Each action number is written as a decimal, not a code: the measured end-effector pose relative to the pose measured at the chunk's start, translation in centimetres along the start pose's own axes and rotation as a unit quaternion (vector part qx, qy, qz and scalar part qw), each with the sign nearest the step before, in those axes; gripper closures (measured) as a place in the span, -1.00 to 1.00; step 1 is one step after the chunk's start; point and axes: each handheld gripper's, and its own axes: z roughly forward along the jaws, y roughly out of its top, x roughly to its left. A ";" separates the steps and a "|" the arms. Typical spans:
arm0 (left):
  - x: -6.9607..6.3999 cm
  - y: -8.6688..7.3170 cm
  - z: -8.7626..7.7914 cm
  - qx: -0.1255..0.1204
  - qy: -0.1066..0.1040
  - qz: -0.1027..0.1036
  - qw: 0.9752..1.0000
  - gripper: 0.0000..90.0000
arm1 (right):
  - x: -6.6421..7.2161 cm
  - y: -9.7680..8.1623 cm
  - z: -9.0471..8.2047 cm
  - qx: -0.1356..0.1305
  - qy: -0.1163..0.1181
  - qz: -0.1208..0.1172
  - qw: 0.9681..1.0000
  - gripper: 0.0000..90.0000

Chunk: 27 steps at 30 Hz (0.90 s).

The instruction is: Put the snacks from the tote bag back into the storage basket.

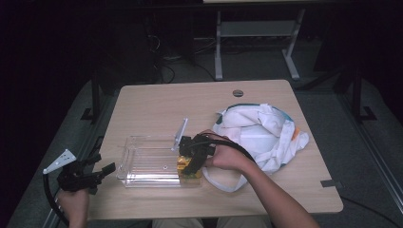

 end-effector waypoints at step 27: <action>-0.1 0.0 0.0 0.001 0.001 0.000 1.000 -0.72 | 0.1 -0.4 -0.4 -0.025 0.011 0.011 1.000 -0.02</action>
